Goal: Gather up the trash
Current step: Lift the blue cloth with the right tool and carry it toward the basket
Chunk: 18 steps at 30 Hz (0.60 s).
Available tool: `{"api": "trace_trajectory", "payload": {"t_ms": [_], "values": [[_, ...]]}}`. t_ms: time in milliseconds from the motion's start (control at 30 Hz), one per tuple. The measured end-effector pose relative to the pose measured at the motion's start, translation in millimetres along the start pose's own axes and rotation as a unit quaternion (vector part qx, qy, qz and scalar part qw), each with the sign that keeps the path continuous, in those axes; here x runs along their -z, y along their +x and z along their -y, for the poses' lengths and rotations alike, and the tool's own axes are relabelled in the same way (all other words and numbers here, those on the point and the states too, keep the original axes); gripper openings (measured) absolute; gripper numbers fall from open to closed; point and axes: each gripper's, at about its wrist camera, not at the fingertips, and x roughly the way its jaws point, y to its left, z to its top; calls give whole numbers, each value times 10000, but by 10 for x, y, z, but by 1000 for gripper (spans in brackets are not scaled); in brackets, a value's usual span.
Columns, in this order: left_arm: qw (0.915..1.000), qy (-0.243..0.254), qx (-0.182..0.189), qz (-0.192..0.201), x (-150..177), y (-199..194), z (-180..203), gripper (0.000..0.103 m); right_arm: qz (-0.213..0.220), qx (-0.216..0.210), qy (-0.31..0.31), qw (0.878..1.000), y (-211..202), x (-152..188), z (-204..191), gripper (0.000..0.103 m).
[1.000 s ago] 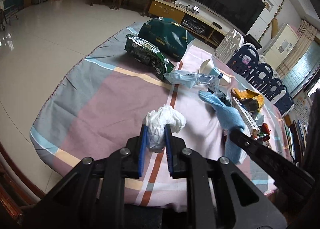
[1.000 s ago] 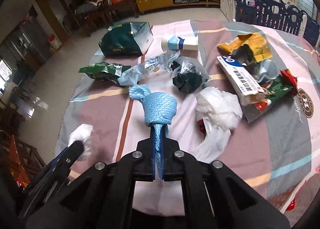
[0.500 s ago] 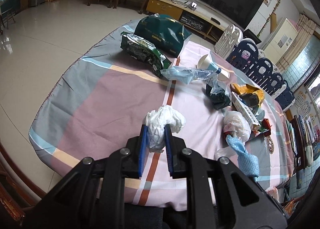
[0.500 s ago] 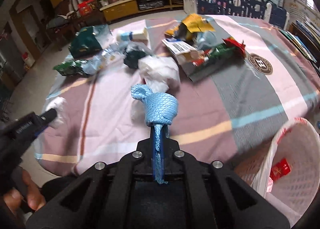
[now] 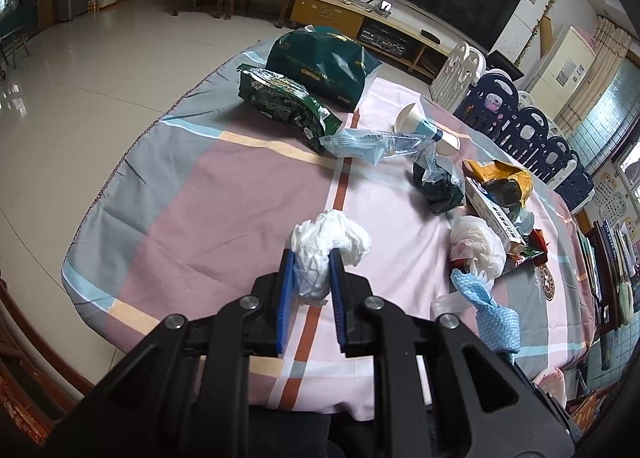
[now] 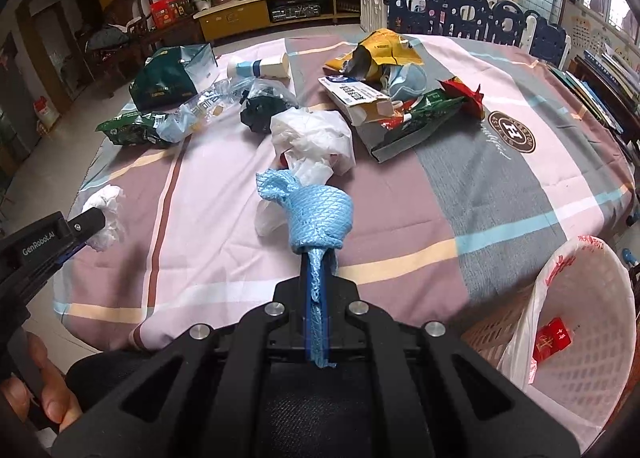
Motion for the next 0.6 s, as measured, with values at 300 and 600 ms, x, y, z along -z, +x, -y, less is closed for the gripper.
{"api": "trace_trajectory", "payload": {"t_ms": [300,600], "values": [[10000,62,-7,0,0,5,21,19,-34,-12,78,10000,9,5,37,4],[10000,44,11,-2,0,6,23,19,-51,-36,110,9999,21,12,36,4]]}}
